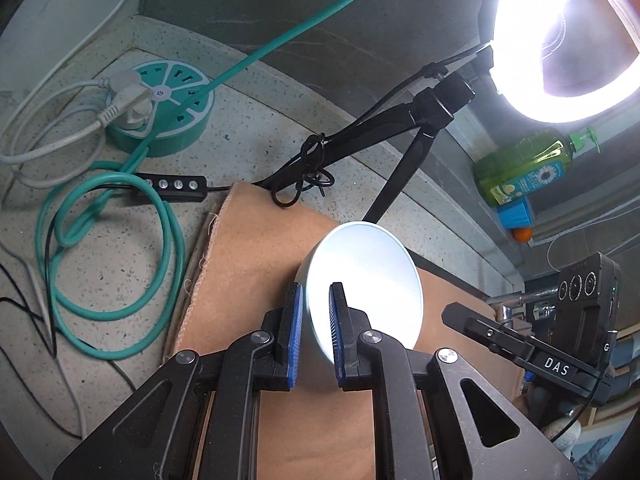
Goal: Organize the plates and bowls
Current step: 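Move the right gripper to the pale blue bowl rim and close, then carry the pale blue bowl with the right gripper into the nested steel bowls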
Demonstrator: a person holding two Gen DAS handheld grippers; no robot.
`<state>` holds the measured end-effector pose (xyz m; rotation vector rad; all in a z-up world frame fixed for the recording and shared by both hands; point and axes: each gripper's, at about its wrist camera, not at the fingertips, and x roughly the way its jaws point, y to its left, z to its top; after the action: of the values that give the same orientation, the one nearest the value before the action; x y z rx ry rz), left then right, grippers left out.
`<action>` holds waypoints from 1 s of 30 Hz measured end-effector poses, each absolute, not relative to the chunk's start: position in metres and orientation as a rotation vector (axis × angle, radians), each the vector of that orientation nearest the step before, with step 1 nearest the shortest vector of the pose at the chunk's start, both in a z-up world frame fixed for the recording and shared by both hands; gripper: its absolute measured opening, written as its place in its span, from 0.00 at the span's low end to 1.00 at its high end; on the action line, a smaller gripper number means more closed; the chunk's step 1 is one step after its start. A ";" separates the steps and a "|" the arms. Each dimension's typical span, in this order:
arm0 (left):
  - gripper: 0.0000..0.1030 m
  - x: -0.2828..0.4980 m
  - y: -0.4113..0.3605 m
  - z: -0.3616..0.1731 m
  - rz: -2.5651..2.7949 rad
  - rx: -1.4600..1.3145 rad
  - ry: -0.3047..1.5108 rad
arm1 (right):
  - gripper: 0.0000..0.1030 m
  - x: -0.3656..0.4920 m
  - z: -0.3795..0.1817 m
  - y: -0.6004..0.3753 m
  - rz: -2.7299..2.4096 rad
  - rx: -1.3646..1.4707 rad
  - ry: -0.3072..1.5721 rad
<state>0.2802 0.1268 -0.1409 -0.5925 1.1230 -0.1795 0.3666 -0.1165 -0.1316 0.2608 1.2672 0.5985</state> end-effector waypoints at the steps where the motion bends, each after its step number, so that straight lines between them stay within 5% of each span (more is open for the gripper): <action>1: 0.11 0.281 0.126 -0.142 -0.180 -0.592 1.127 | 0.40 0.368 -0.134 -0.115 0.596 0.255 1.270; 14: 0.11 0.290 0.122 -0.149 -0.194 -0.585 1.135 | 0.19 0.377 -0.152 -0.104 0.571 0.236 1.310; 30: 0.11 0.286 0.117 -0.146 -0.207 -0.574 1.135 | 0.10 0.375 -0.146 -0.096 0.573 0.196 1.316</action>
<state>0.2862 0.1174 -0.1462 -0.5739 1.1352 -0.2072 0.3746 -0.0959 -0.1456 0.1962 1.3161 0.5733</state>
